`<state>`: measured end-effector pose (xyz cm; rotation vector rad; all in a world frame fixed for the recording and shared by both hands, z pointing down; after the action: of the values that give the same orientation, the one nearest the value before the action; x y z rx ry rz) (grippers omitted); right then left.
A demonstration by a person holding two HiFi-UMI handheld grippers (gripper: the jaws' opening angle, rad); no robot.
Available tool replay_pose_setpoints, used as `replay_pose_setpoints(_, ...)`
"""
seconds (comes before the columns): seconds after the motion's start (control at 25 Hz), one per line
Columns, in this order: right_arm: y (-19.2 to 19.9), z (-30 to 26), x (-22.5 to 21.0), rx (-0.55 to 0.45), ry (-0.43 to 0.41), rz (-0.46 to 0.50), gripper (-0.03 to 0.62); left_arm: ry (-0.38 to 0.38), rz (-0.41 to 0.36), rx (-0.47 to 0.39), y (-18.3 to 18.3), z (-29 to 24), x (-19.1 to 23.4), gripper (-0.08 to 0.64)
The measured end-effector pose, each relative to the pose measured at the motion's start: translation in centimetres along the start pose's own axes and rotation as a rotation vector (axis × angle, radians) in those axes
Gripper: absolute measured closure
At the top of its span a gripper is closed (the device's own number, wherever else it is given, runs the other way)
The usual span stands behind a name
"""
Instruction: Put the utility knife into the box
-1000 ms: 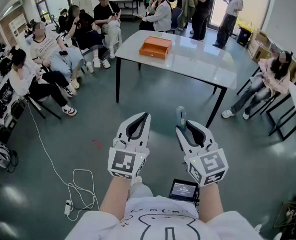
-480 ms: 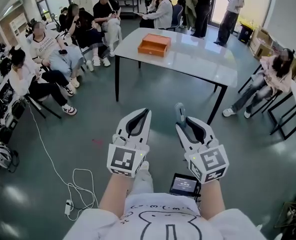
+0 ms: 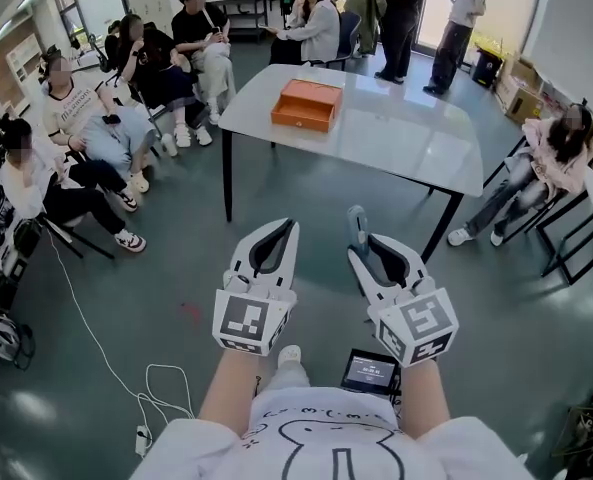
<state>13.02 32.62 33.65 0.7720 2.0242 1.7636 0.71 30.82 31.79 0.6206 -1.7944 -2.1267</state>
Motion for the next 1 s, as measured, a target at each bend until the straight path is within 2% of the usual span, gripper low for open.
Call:
replay_pose_setpoints(0.48,-2.3,-11.8,-1.6,0.023,0.017,0.004,0.460,0.049,0.018,0.001,1.9,-7.2,10.0,0.545)
replay_pose_setpoints(1.0,-2.1,-15.7,-2.8,0.050,0.051,0.000,0.460,0.064,0.054,0.017,4.1,-9.3,13.7,0.545)
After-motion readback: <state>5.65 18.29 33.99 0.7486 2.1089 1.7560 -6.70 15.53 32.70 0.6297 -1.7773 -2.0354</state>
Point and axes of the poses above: the fingertips, and each gripper's own axes: z backward along the fingers, x to its left, y out of its underside, the point moved 2 cm from there along z, backward along the fingers, and after that the axes turned 1 degree about x, right-handed, at the moved point
